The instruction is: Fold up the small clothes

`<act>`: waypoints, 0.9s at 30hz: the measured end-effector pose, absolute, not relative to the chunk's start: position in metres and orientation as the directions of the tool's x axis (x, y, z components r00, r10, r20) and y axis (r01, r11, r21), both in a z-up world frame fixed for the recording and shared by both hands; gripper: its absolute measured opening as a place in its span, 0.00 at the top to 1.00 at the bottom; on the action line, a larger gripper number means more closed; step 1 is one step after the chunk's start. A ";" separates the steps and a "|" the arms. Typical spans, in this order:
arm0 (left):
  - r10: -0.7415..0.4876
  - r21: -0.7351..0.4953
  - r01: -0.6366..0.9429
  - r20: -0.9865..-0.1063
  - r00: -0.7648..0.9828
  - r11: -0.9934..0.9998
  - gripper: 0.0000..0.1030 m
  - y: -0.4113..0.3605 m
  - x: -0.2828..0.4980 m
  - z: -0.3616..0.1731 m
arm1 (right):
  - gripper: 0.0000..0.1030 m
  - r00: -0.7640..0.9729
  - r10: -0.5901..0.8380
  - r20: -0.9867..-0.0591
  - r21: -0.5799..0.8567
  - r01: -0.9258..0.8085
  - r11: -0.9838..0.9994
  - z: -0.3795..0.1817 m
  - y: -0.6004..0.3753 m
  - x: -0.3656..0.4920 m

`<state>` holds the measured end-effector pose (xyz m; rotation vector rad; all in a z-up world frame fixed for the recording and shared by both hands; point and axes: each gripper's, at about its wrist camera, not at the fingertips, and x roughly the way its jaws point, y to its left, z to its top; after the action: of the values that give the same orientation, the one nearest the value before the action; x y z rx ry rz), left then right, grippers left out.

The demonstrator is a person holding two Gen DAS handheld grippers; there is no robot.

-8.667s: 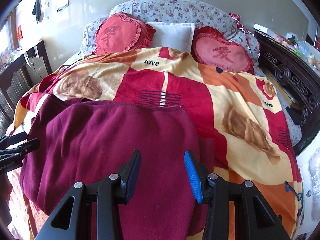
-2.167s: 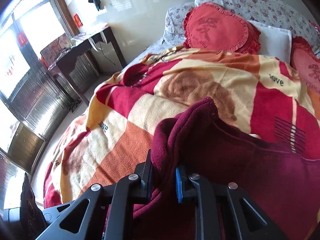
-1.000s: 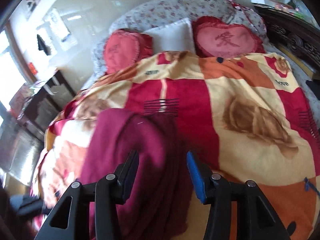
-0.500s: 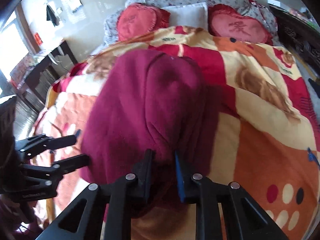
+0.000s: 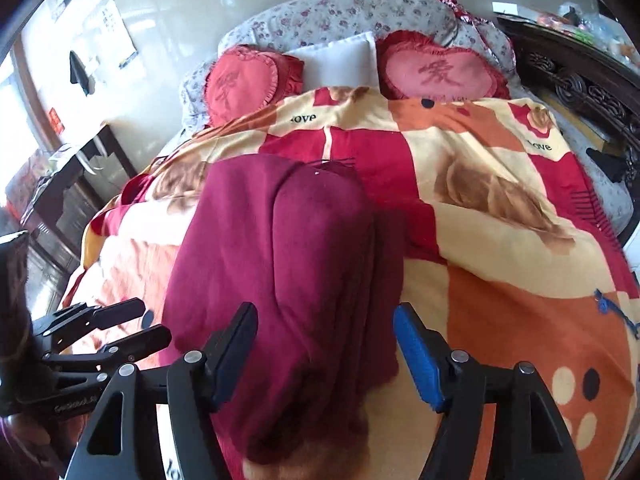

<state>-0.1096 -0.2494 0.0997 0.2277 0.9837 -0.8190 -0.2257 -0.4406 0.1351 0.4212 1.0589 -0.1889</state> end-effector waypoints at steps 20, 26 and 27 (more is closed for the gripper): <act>-0.634 -0.492 0.569 -0.770 0.068 0.658 0.23 -0.264 -0.061 0.044 | 0.40 0.520 0.355 -0.777 0.574 0.354 0.738 0.056 -0.486 -0.215; -0.625 -0.454 0.623 -0.777 0.072 0.637 0.49 -0.258 -0.077 0.070 | 0.63 0.544 0.377 -0.750 0.596 0.308 0.741 0.083 -0.469 -0.220; -0.625 -0.450 0.633 -0.778 0.070 0.630 0.50 -0.251 -0.081 0.078 | 0.63 0.556 0.399 -0.729 0.621 0.290 0.728 0.091 -0.466 -0.222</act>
<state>-0.0812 -0.2514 0.0783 0.0086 1.1654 -0.9462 -0.2225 -0.4659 0.0913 0.7865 1.0070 0.0728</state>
